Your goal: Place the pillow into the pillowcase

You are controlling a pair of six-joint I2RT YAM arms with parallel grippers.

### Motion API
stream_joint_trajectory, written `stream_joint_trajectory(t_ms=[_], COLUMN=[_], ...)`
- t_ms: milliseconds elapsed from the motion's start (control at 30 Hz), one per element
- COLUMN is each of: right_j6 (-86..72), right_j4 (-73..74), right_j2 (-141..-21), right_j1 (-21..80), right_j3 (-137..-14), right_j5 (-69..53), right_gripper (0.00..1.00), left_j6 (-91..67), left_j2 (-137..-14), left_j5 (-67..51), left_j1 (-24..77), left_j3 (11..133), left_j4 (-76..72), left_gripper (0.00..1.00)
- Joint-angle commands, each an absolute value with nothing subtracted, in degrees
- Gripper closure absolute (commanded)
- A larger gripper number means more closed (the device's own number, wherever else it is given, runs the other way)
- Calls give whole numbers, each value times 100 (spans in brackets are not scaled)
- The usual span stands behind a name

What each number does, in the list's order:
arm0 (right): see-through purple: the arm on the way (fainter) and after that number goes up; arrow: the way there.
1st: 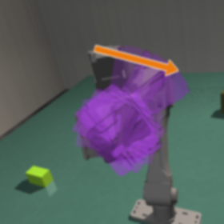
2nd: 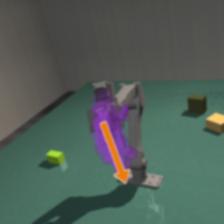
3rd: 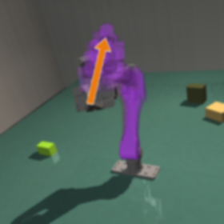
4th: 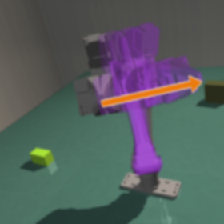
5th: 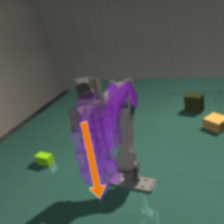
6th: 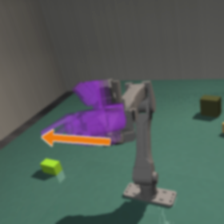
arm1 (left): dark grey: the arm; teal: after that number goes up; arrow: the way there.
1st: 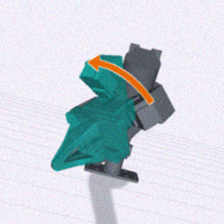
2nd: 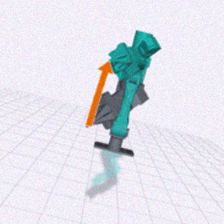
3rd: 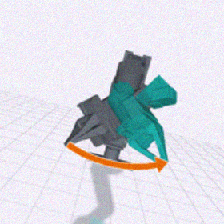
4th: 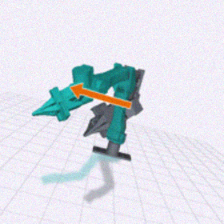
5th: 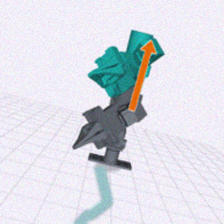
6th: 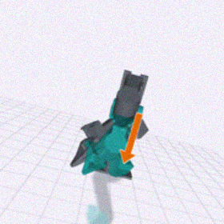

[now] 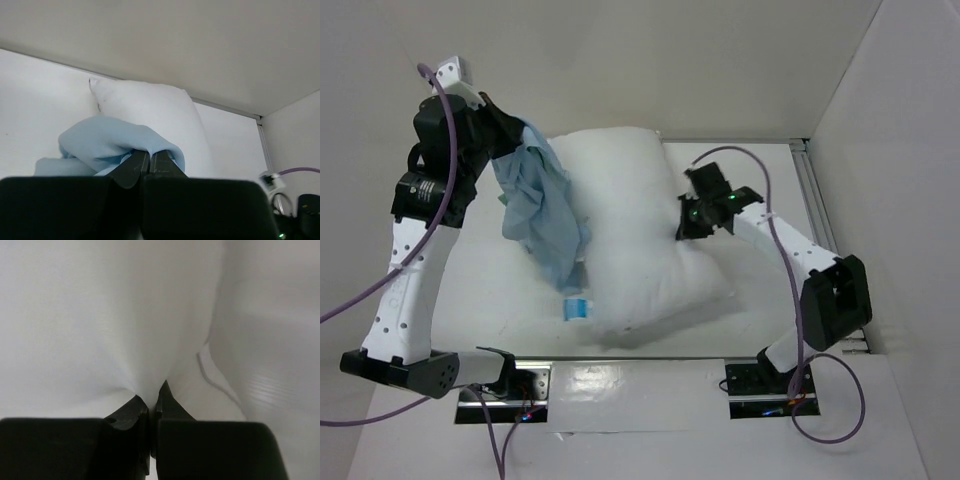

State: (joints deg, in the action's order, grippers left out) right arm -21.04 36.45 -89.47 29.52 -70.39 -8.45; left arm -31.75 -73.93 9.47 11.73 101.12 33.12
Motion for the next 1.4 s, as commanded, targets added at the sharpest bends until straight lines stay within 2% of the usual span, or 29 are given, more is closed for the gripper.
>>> stream_joint_trajectory(t_ms=[0, 133, 167, 200, 233, 267, 533, 700, 767, 933, 1067, 1100, 1233, 1267, 1300, 1333, 1367], right_j6=[-2338, -1953, -1821, -1758, -1627, -1574, -1687, -1783, -1784, -1047, -1098, -1177, -1564, -1564, -1660, -1818, -1950], right_j4=[4506, 5070, 5141, 5316, 5317, 5317, 4984, 4913, 4913, 4807, 5063, 4993, 4500, 4422, 4273, 4132, 4131], right_j2=[-8228, -7989, -8085, -8147, -8200, -8200, -8823, -9614, -9747, -9904, -10396, -10450, -10564, -10495, -10416, -10154, -9995], right_j1=[1858, 883, 775, 773, 773, 826, 1897, 2039, 2039, 1829, 1697, 1540, 1063, 1011, 1011, 1011, 1011], right_j3=[-7784, -8313, -8410, -8611, -8665, -8666, -8868, -8868, -9017, -9535, -9914, -9697, -8773, -8667, -8422, -8289, -8175], right_j5=[1334, 1793, 1610, 1661, 1661, 1505, 1564, 3010, 3067, 1876, 2442, 2530, 1277, 1109, 986, 836, 887], right_gripper=[100, 98, 36, 12, 0, 0, 0, 0, 0, 0, 0, 0, 2, 11, 31, 78, 100], left_j6=[-3295, -3418, -3419, -3480, -3480, -3533, -3533, -3647, -3647, -3647, -3700, -3700, -3753, -3753, -3753, -3753, -3753], left_j2=[-7295, -7295, -7295, -7295, -7295, -7365, -7770, -7779, -7717, -7717, -7717, -7717, -7717, -7717, -7717, -7717, -7717], left_j5=[537, 352, 299, 186, 115, 45, 52, -263, -342, -457, -667, -720, -721, -721, -773, -773, -773], left_j1=[1011, 958, 897, 896, 896, 896, 659, 212, 141, 18, -35, -35, -35, -35, -35, -35, -35], left_j3=[10547, 10398, 10337, 10223, 10222, 10152, 10221, 10169, 10029, 9914, 9914, 9914, 9914, 9914, 9862, 9809, 9809], left_j4=[3085, 2954, 2901, 2839, 2839, 2839, 3251, 3393, 3393, 3393, 3340, 3340, 3226, 3226, 3226, 3226, 3226], left_gripper=[100, 100, 100, 100, 100, 100, 100, 100, 100, 100, 100, 100, 100, 100, 100, 100, 100])
